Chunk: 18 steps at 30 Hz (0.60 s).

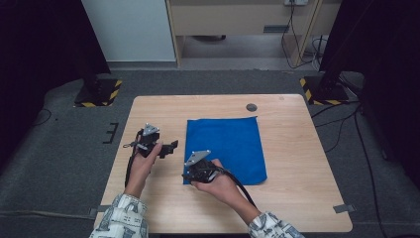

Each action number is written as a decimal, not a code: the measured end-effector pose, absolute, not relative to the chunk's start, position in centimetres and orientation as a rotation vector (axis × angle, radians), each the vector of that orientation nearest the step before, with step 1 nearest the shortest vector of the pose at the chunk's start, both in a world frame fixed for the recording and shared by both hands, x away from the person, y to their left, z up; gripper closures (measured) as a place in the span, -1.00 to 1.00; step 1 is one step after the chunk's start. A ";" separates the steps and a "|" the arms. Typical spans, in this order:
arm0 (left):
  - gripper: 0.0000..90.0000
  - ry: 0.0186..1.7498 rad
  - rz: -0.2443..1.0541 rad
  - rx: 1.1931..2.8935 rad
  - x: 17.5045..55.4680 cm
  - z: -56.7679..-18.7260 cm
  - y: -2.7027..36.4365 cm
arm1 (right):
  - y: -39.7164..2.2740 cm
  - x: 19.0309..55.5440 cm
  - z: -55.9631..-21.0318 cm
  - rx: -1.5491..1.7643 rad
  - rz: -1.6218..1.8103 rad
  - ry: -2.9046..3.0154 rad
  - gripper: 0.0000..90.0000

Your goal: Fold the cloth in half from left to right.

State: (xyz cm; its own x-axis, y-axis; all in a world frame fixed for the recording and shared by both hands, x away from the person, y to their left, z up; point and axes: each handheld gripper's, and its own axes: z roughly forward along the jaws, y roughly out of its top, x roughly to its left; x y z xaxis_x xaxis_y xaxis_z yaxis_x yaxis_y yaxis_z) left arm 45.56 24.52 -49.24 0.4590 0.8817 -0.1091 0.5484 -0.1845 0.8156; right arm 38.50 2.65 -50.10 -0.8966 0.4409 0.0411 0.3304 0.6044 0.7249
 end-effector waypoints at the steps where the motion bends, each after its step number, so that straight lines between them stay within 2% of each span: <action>1: -0.80 1.205 0.496 1.867 45.6 -49.2 24.5 | 2.8 38.4 -50.3 0.650 1.167 2.687 0.58; 4: -0.80 1.206 0.493 1.870 45.6 -49.3 24.6 | 3.3 38.2 -50.6 0.639 1.150 2.681 0.58; 10: -0.80 1.216 0.489 1.875 45.6 -49.5 24.6 | 3.7 38.1 -51.4 0.655 1.099 2.687 0.27; 18: -0.80 1.219 0.486 1.876 45.7 -49.6 24.6 | 4.0 38.2 -51.9 0.676 1.079 2.696 0.13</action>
State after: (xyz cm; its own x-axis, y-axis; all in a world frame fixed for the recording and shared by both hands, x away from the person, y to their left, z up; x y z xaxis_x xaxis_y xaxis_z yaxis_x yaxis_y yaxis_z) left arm 45.66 24.58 -49.61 0.4552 0.8832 -0.1126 0.5639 -0.1882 0.8041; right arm 38.23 3.99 -51.91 -0.8850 0.4652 0.0189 0.3497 0.6374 0.6866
